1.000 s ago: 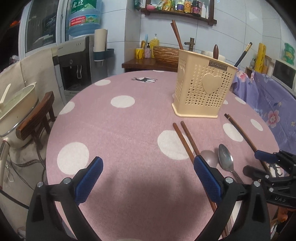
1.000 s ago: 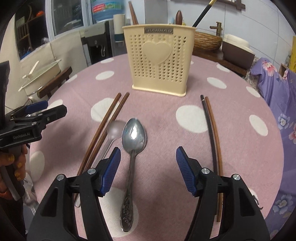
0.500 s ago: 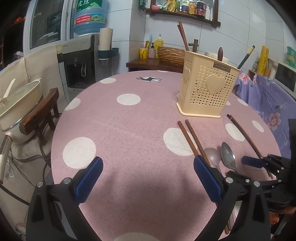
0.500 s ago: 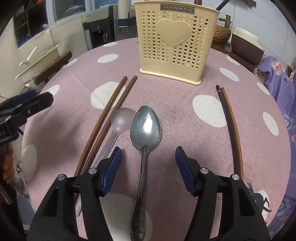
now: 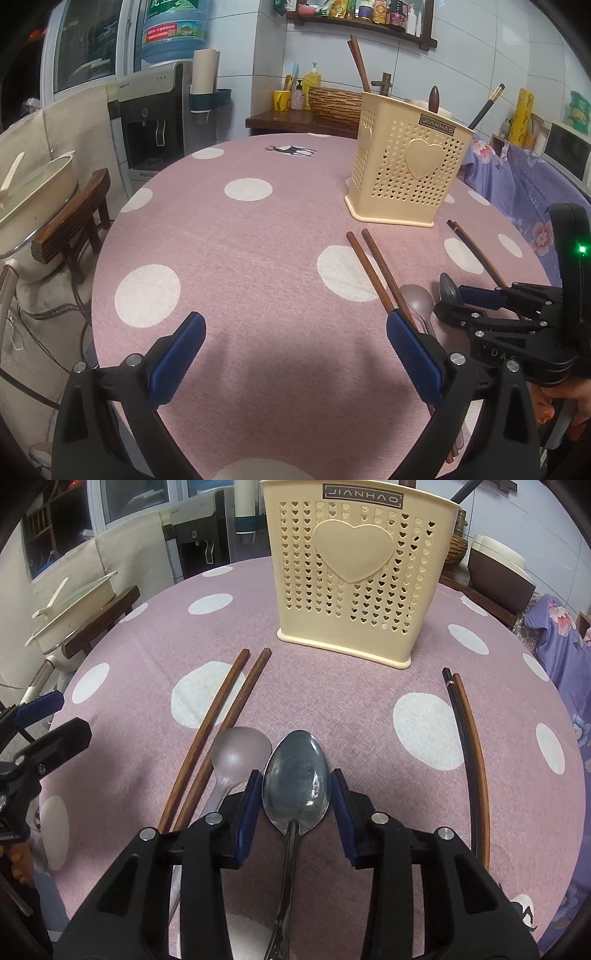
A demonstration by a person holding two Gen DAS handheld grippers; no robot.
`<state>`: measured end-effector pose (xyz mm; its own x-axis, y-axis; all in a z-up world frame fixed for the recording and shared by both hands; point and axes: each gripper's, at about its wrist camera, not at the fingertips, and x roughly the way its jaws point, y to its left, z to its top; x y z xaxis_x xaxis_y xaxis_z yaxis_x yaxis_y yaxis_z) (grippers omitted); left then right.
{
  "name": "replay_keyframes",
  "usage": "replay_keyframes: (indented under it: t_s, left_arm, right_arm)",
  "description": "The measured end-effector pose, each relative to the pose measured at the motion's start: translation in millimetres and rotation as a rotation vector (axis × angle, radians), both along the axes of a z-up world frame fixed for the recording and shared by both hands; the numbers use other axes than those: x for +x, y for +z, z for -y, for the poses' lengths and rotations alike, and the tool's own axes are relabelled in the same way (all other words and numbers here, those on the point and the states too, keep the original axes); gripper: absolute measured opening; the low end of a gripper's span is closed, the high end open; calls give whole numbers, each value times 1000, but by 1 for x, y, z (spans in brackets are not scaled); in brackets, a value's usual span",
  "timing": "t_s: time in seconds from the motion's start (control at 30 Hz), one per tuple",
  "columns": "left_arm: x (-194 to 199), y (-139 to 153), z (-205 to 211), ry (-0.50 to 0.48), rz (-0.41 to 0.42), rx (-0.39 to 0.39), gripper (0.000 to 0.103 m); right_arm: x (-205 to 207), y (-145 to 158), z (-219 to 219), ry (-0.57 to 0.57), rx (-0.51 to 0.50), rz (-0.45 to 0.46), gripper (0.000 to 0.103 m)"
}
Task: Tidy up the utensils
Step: 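Move the right gripper to the metal spoon and close on its handle, then grasp a brown chopstick with the left gripper while the right gripper holds the metal spoon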
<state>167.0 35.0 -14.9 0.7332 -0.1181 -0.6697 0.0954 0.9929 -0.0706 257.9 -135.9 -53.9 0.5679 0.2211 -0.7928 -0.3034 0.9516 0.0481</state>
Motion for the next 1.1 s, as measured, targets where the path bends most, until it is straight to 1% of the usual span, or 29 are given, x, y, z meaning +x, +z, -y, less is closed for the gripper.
replay_keyframes:
  t_s: [0.13, 0.23, 0.43, 0.5, 0.6, 0.67, 0.7, 0.77, 0.8, 0.87, 0.9, 0.97, 1.03, 1.1]
  left_arm:
    - [2, -1, 6, -21, -7, -1, 97]
    - [4, -2, 14, -43, -12, 3, 97]
    - [10, -3, 26, -82, -22, 10, 97]
    - [14, -2, 29, -94, -28, 9, 94]
    - [21, -2, 32, -107, -40, 7, 86]
    - [30, -1, 34, -118, -56, 2, 75]
    - [34, -1, 35, -119, -63, -1, 71]
    - [45, -1, 37, -129, -82, -15, 61]
    - [51, -2, 39, -133, -93, -22, 59]
    - [62, -4, 45, -136, -119, -22, 48]
    - [66, -5, 48, -139, -128, -18, 47]
    - [75, -8, 56, -149, -147, -1, 39]
    - [81, -13, 63, -140, -167, 19, 34]
    - [87, -18, 67, -130, -184, 29, 31]
  right_arm:
    - [-3, 1, 6, -6, 59, -8, 38]
    - [-10, 9, 13, -21, 96, 17, 38]
    - [-34, 49, 32, -44, 170, 117, 38]
    - [-44, 64, 39, -50, 187, 157, 38]
    - [-58, 83, 51, -58, 208, 205, 38]
    - [-65, 90, 57, -62, 215, 227, 38]
    - [-68, 93, 59, -64, 217, 236, 38]
    - [-74, 95, 62, -70, 217, 246, 38]
    - [-76, 95, 62, -74, 217, 251, 38]
    - [-77, 94, 63, -77, 216, 253, 38]
    - [-77, 93, 63, -77, 216, 253, 38]
    - [-79, 91, 63, -77, 222, 254, 38]
    - [-81, 91, 63, -81, 218, 264, 38]
    - [-83, 92, 61, -82, 207, 273, 38]
